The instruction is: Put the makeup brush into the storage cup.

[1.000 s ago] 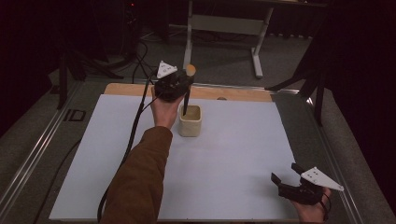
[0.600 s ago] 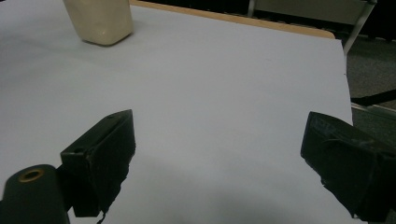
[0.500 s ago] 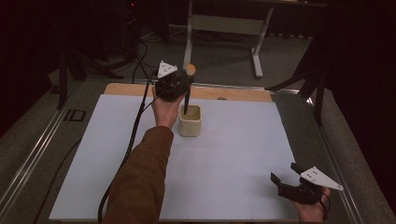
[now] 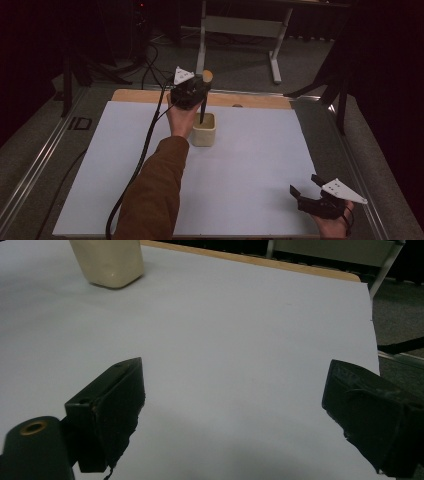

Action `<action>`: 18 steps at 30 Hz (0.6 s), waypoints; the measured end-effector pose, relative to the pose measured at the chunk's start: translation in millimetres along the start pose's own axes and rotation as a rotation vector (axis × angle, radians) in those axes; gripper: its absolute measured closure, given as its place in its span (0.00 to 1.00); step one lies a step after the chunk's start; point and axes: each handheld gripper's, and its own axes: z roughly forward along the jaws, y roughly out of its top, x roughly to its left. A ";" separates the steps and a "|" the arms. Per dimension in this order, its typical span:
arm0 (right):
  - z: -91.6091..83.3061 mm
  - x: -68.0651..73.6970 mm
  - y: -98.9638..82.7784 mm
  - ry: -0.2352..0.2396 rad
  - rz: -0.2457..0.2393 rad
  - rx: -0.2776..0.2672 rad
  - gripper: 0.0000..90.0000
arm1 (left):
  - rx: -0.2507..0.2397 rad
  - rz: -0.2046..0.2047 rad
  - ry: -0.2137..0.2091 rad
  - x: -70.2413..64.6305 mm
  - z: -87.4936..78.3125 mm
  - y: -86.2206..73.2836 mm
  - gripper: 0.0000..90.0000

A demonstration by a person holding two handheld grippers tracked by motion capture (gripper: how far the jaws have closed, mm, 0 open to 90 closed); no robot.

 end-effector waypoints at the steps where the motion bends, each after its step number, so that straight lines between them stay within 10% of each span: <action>1: 0.0 0.1 0.0 0.000 0.000 0.000 0.11 | 0.000 -0.001 0.000 0.1 0.1 -0.1 0.77; 18: -0.2 0.0 0.0 0.001 -0.003 0.000 0.11 | 0.020 0.007 -0.002 0.7 5.3 -5.3 0.77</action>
